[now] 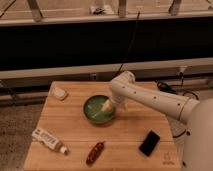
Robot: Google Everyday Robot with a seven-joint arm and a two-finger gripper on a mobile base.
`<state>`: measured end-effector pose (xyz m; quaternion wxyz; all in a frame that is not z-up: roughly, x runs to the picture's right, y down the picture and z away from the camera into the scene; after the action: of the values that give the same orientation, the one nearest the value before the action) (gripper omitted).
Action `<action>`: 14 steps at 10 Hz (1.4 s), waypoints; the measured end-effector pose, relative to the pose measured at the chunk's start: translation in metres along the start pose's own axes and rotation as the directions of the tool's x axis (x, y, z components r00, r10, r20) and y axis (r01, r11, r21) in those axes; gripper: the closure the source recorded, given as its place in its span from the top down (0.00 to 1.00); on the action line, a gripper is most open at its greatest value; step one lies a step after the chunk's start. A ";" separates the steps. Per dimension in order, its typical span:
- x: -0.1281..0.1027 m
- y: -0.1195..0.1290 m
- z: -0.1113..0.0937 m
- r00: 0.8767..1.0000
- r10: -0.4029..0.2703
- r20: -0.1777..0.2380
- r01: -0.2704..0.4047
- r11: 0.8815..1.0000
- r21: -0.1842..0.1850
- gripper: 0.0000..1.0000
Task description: Drag the ceramic bowl in a circle
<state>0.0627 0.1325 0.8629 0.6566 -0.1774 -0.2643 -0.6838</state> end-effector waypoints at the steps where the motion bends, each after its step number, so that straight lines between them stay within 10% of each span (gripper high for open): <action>1: 0.000 -0.003 0.002 1.000 -0.008 0.004 0.008 1.000 0.003 0.80; 14: -0.001 -0.001 0.007 0.997 -0.063 0.054 0.062 0.998 0.024 0.80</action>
<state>0.0611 0.1374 0.8680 0.6293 -0.1804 -0.2955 -0.6958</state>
